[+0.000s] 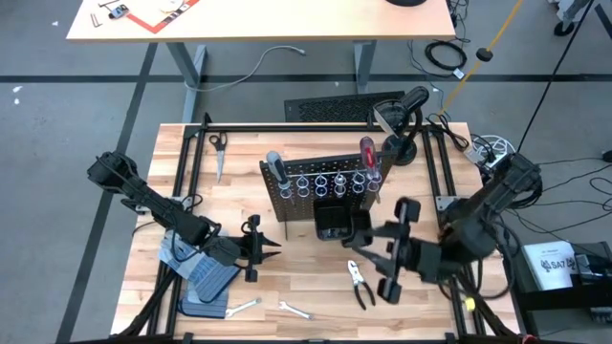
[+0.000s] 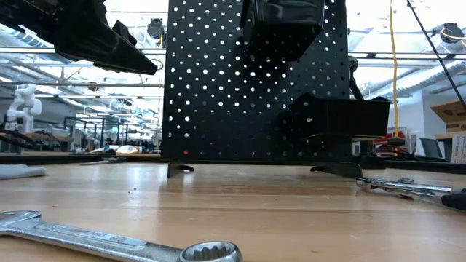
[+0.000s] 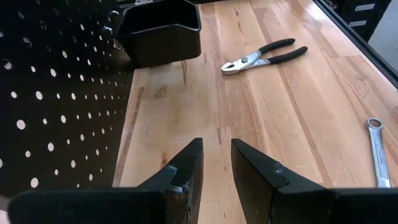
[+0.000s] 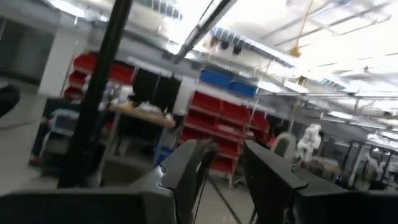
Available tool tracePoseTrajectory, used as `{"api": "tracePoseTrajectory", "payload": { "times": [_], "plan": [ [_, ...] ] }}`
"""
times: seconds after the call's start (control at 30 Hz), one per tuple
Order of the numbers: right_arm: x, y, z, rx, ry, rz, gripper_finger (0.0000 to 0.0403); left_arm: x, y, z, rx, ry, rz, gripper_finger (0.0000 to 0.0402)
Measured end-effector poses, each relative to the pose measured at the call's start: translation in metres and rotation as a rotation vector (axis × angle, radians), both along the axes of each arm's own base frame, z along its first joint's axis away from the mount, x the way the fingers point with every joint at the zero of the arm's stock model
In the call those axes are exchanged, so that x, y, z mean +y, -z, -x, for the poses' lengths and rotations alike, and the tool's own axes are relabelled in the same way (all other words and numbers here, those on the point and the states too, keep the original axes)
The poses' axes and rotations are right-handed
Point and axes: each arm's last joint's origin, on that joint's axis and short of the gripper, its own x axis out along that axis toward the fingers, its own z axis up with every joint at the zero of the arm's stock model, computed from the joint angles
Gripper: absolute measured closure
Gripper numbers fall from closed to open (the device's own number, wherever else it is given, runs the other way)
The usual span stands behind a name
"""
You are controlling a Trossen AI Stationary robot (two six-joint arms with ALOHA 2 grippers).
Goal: Hang tools onto peg board
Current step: Hang the silver wrench on the black peg board
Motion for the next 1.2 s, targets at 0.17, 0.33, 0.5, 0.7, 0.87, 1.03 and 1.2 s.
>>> {"api": "tracePoseTrajectory", "payload": {
  "times": [0.17,0.33,0.5,0.7,0.87,1.03,1.2],
  "plan": [
    [0.016,0.018,0.006,0.156,0.081,-0.067,0.0294,0.000,0.000,0.000,0.000,0.000,0.000,0.0309],
    [0.035,0.045,0.000,0.255,0.075,-0.077,0.0302,0.000,0.000,0.000,0.000,0.000,0.000,0.0309],
    [0.050,0.069,-0.012,0.305,0.059,-0.088,0.0303,0.000,0.000,0.000,0.000,-0.001,0.002,0.0309],
    [0.065,0.093,-0.024,0.337,-0.055,-0.162,0.0303,-0.001,0.000,0.000,0.009,0.028,0.016,0.0309],
    [0.081,0.128,-0.039,0.390,-0.082,-0.219,0.0303,-0.003,0.001,0.001,0.032,0.102,0.050,0.0309],
    [0.091,0.170,-0.058,0.452,-0.076,-0.270,0.0303,-0.010,0.002,0.003,0.090,0.288,0.144,0.0309],
    [0.093,0.205,-0.075,0.481,-0.036,-0.307,0.0303,-0.018,0.002,0.008,0.125,0.417,0.196,0.0308]
  ]
}}
